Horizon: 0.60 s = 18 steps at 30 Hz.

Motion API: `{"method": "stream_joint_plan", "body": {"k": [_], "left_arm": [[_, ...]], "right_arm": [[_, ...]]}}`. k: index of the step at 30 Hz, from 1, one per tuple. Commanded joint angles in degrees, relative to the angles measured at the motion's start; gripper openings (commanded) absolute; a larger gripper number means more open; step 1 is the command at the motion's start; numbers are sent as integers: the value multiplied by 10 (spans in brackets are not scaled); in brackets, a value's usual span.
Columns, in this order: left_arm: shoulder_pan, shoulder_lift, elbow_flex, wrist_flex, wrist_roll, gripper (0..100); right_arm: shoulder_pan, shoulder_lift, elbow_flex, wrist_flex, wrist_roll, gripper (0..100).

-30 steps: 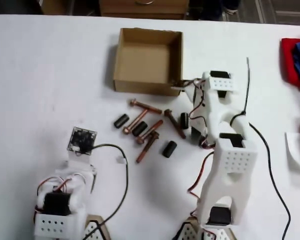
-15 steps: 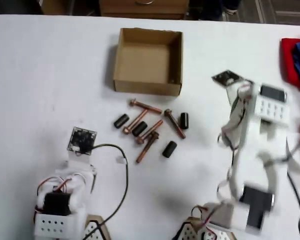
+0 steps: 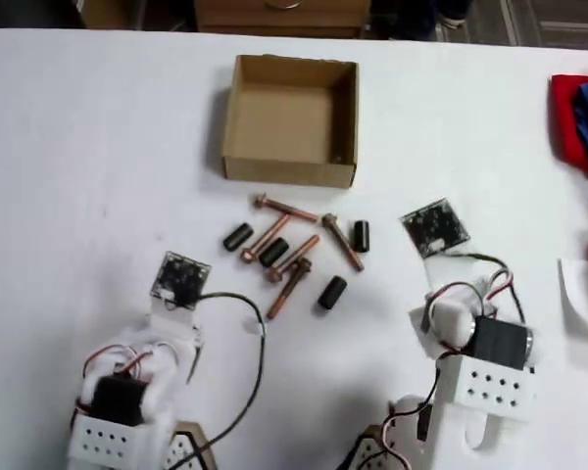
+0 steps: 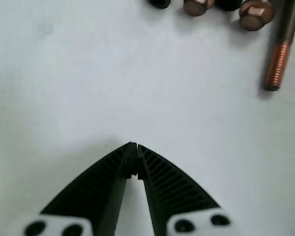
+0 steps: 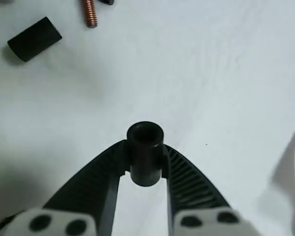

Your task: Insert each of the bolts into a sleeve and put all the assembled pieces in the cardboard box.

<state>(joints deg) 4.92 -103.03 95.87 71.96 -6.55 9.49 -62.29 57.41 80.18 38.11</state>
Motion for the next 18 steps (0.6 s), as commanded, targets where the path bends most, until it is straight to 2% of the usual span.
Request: {"method": "stream_joint_plan", "body": {"k": [1, 5, 6, 8, 11, 13, 15, 18], "left_arm": [[-9, -8, 12, -91, -7, 35], [-141, -9, 12, -256, -27, 35], [-172, -9, 12, -280, -28, 35], [-223, -9, 12, -270, -29, 38], [-256, -9, 9, -245, -81, 38], [-274, -9, -1, -278, -144, 38], [-276, -9, -12, -309, -147, 38], [-267, -5, -27, -314, -134, 40]], "right_arm": [[-43, -2, -2, 0, -29, 23], [-83, 19, -2, -22, -50, 23], [-88, 25, -2, -26, -55, 23], [-94, 35, -2, -28, -59, 23], [-91, 44, -2, -39, -62, 23], [-93, 44, -2, -41, -64, 23], [-93, 44, -2, -43, -67, 23], [-93, 44, -2, -43, -67, 23]]}}
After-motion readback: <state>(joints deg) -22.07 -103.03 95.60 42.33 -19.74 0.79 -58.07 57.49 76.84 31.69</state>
